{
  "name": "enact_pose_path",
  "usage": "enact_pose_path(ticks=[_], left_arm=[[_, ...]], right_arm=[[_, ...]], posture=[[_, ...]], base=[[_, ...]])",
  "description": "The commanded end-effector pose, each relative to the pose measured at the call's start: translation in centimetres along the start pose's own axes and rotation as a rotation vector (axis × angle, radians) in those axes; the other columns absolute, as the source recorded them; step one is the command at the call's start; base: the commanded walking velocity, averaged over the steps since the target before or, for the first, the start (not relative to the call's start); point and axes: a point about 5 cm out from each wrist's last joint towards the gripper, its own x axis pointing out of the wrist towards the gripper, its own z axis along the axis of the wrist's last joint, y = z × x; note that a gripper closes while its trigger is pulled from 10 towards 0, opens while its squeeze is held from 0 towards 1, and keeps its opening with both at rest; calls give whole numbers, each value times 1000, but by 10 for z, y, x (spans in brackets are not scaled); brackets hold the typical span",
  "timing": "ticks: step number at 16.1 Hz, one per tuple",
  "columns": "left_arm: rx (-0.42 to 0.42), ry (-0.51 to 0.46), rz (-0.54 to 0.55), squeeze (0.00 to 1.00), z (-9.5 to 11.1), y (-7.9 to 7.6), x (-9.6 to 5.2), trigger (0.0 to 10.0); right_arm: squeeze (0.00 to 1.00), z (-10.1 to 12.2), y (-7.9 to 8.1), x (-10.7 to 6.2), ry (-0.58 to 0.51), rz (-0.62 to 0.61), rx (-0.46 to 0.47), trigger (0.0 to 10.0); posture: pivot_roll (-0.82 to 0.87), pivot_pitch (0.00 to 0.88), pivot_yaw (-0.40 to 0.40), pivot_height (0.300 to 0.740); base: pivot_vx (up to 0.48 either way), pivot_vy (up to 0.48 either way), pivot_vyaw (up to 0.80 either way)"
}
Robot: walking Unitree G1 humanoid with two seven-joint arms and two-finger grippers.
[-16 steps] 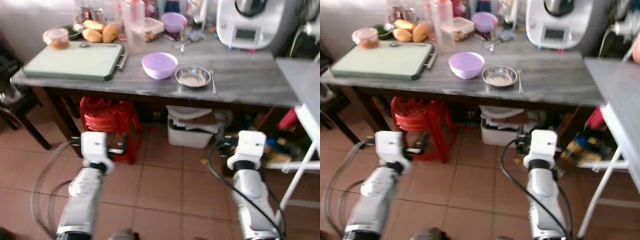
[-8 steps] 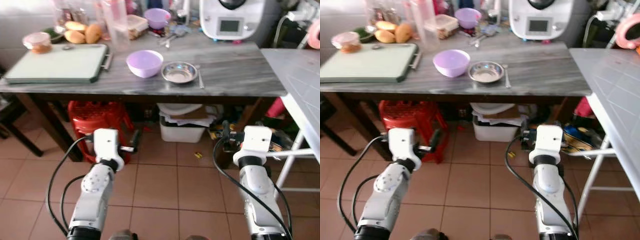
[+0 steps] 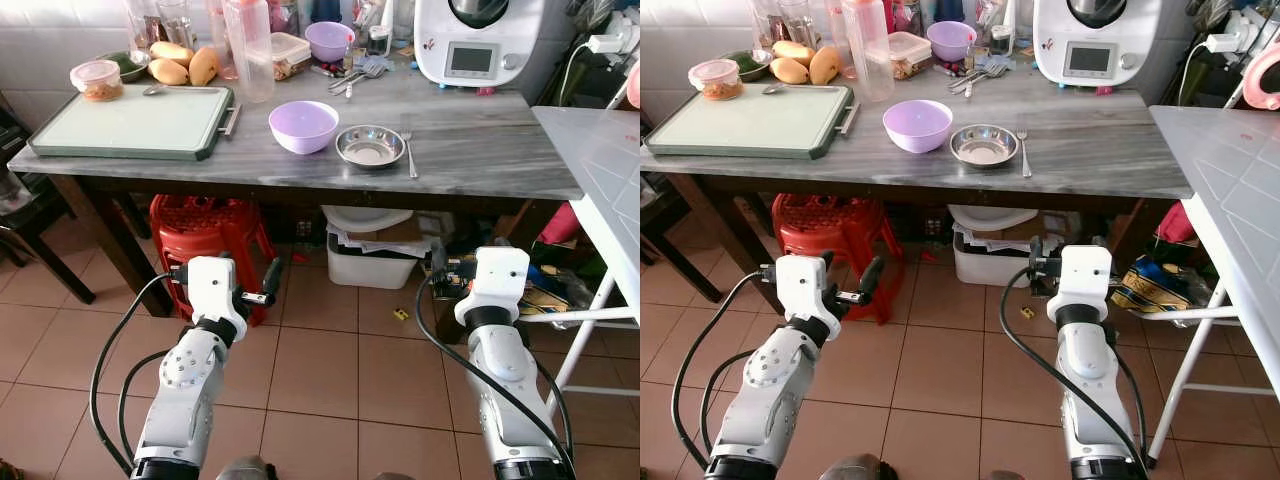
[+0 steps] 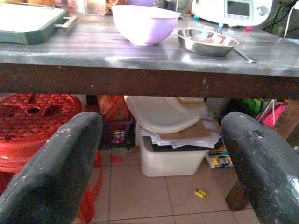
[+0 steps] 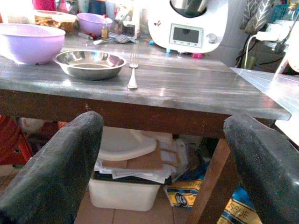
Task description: Setting the table
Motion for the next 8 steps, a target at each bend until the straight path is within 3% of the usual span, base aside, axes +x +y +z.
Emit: enact_pose_path(ticks=[1,8], left_arm=[[-2,-11,-15,0,5,-3,2,10000],[2,-2,-23,0,4,-3,2,10000]], right_arm=[[0,0,1,1,3,15,-2,10000],[0,-1,-6,1,15,2,-22,10000]], posture=[[-23,0,18,740],[-35,0,23,740]], base=[[0,-394,0],[0,-341,0]])
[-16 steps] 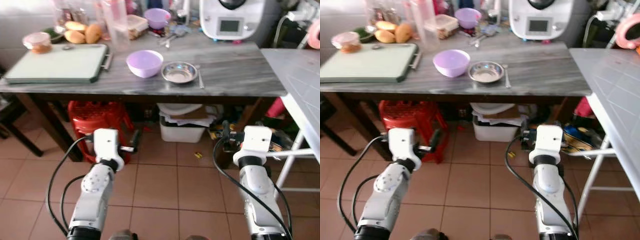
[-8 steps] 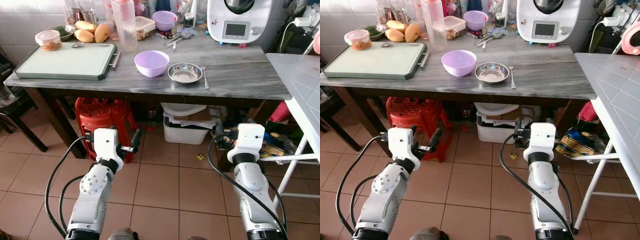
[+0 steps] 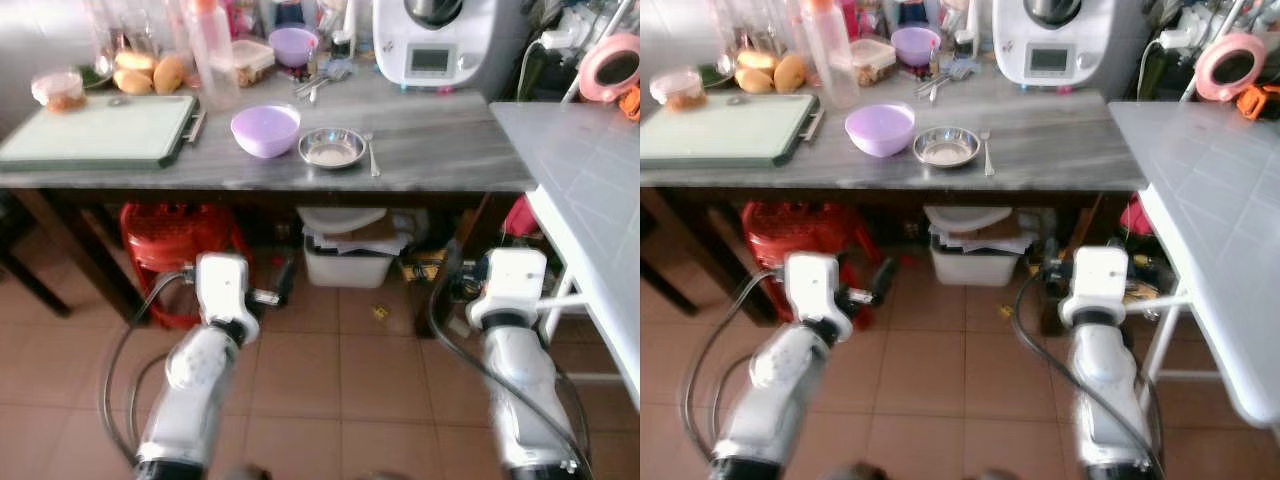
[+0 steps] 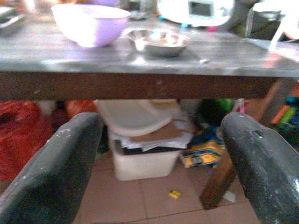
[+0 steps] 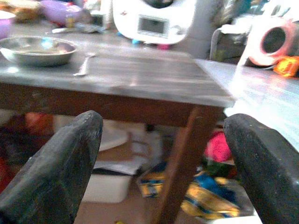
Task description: Setting the table
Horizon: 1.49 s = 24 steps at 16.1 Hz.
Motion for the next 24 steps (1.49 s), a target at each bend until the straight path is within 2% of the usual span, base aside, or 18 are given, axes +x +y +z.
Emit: enact_pose_path(ticks=[1,7,19,24], left_arm=[[0,2,-2,0,1,1,-1,10000],[-1,7,-11,0,1,0,0,10000],[-8,5,-8,0,1,-3,0,10000],[5,6,2,0,1,0,-1,10000]], right_arm=[[0,0,0,0,3,4,-8,10000],[0,0,-1,-1,7,3,-7,10000],[0,5,2,0,-19,44,-33,10000],[0,4,4,-2,-18,51,-35,10000]], posture=[[-38,0,24,740],[-44,0,25,740],[-44,0,18,740],[-40,0,22,740]], base=[[0,-334,0],[0,-324,-468],[0,-299,0],[0,-289,584]])
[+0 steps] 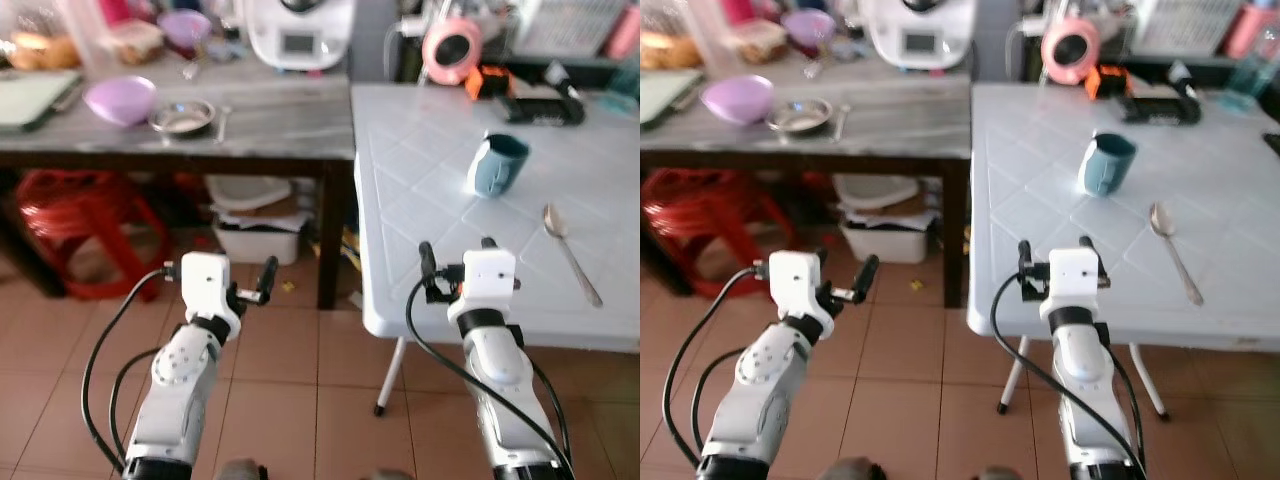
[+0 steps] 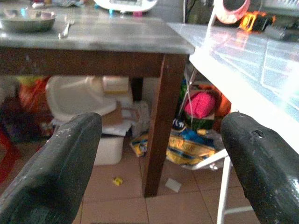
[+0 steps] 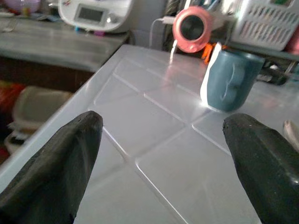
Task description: Setting the table
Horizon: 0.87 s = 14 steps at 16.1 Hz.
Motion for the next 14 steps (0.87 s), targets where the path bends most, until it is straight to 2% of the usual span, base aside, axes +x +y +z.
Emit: enact_pose_path(ticks=[1,7,11,12,14], left_arm=[[4,-5,-23,0,2,-5,1,10000],[12,-2,-33,0,3,-3,0,10000],[9,-1,-37,0,3,-5,1,10000],[9,-1,-37,0,3,-5,1,10000],[5,-4,-34,0,3,-5,1,10000]], right_arm=[[0,4,-6,1,-17,-22,-9,10000],[0,3,-7,-1,-9,-50,9,10000],[0,0,-16,-2,13,-97,38,10000],[0,1,-19,-2,9,-116,-7,10000],[0,0,-19,1,17,-125,-23,10000]], posture=[[-39,0,23,740],[-44,0,34,740],[-47,0,31,740],[-45,0,29,740],[-43,0,26,740]], base=[[240,-285,556],[247,-281,0],[277,-323,0],[277,-334,0],[279,-323,0]])
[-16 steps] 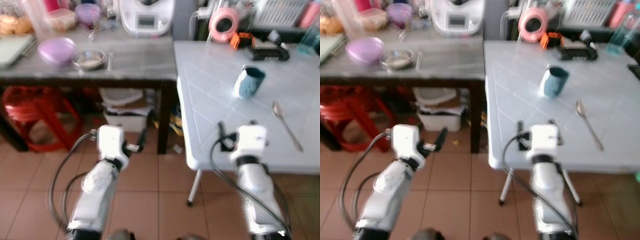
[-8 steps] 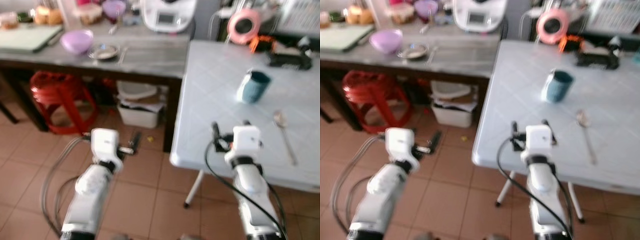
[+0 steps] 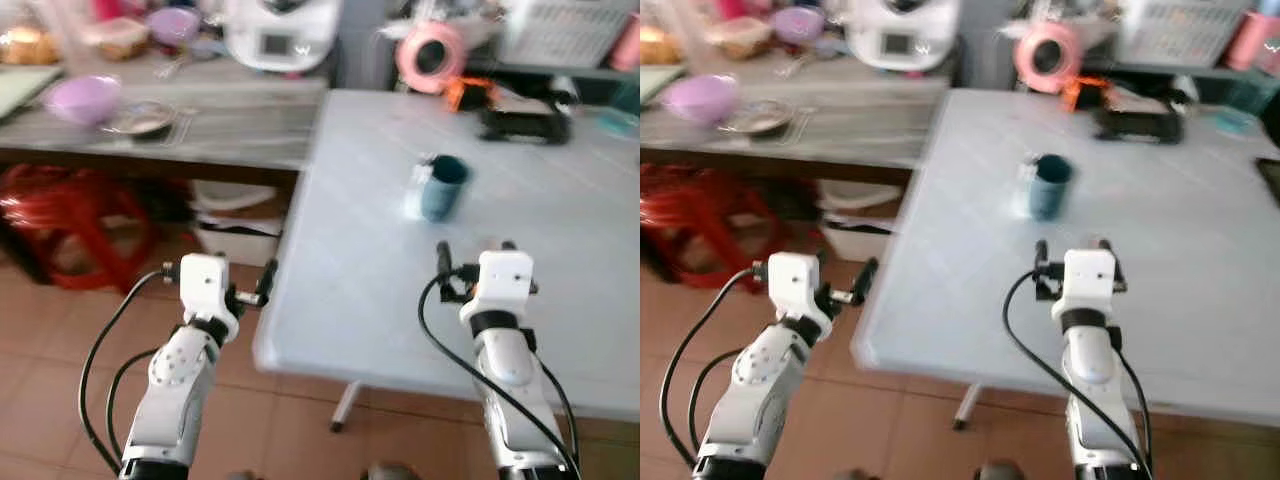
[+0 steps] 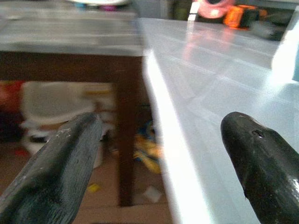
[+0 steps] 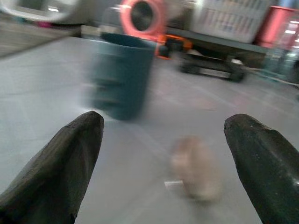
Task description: Setting the table
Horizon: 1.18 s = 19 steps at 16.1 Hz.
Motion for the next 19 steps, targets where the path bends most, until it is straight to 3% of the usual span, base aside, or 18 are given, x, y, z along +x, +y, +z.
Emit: enact_pose_path(ticks=[1,3,4,7,11,17,19], left_arm=[[-5,-13,-20,0,3,-7,3,10000],[-15,-28,-13,0,4,-8,3,10000],[-11,-25,-14,0,4,-8,4,10000],[-3,-26,0,0,4,-8,5,10000],[19,-26,18,0,4,-5,6,10000],[-11,-15,-11,0,3,-7,7,10000],[-13,-16,-14,0,3,-7,7,10000]], right_arm=[[0,-1,-7,3,17,-48,-38,10000],[0,-2,-5,6,18,-43,-63,10000],[0,-3,-4,5,28,-59,-13,10000],[0,-8,-5,4,71,-71,15,10000],[0,-5,-1,3,51,-29,42,10000],[0,-5,-2,3,58,-22,51,10000],[0,-5,-2,3,58,-22,51,10000]], posture=[[-43,0,25,740],[-44,0,25,740],[-45,0,25,740],[-47,0,25,740],[-46,0,25,740],[-47,0,25,740],[-48,0,27,740]], base=[[0,-281,0],[0,0,0],[0,0,0],[0,0,0],[0,0,0],[0,0,-758],[0,0,0]])
